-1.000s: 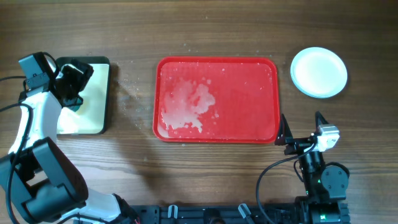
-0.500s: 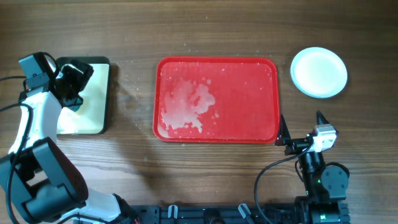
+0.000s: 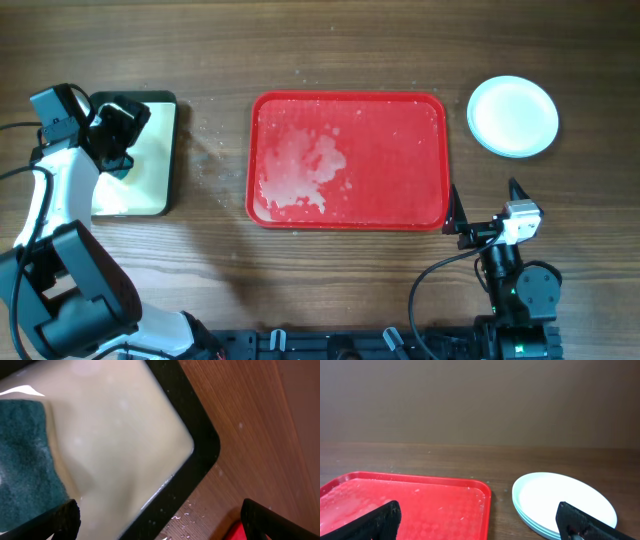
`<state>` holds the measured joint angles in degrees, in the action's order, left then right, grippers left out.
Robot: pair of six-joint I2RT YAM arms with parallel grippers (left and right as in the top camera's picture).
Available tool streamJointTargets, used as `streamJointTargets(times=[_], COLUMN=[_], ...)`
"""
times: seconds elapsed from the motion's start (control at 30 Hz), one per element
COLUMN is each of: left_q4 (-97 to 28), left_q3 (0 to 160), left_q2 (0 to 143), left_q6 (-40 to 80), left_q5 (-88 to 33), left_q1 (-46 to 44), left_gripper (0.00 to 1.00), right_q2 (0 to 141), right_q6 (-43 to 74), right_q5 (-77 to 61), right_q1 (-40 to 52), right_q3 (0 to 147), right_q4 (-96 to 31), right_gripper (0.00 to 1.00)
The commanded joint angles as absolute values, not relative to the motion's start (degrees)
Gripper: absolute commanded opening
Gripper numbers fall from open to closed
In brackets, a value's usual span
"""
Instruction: Clean dirty plates on tray and stack at the side
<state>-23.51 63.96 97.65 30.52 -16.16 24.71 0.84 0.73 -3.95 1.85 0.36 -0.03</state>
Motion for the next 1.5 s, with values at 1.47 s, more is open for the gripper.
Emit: streamJointTargets(times=[1.47], left_q4=[-8.5], left_q3=[10.4], left_q2=[4.0], left_q6=[6.2], left_q5=[-13.9], left_q1=[4.3], left_gripper=[1.00], right_q2=[0.3], right_q6=[0.0], right_q5=[-2.9], right_q1=[2.2], right_q3=[0.3], right_q4=[0.0], right_gripper=[1.00])
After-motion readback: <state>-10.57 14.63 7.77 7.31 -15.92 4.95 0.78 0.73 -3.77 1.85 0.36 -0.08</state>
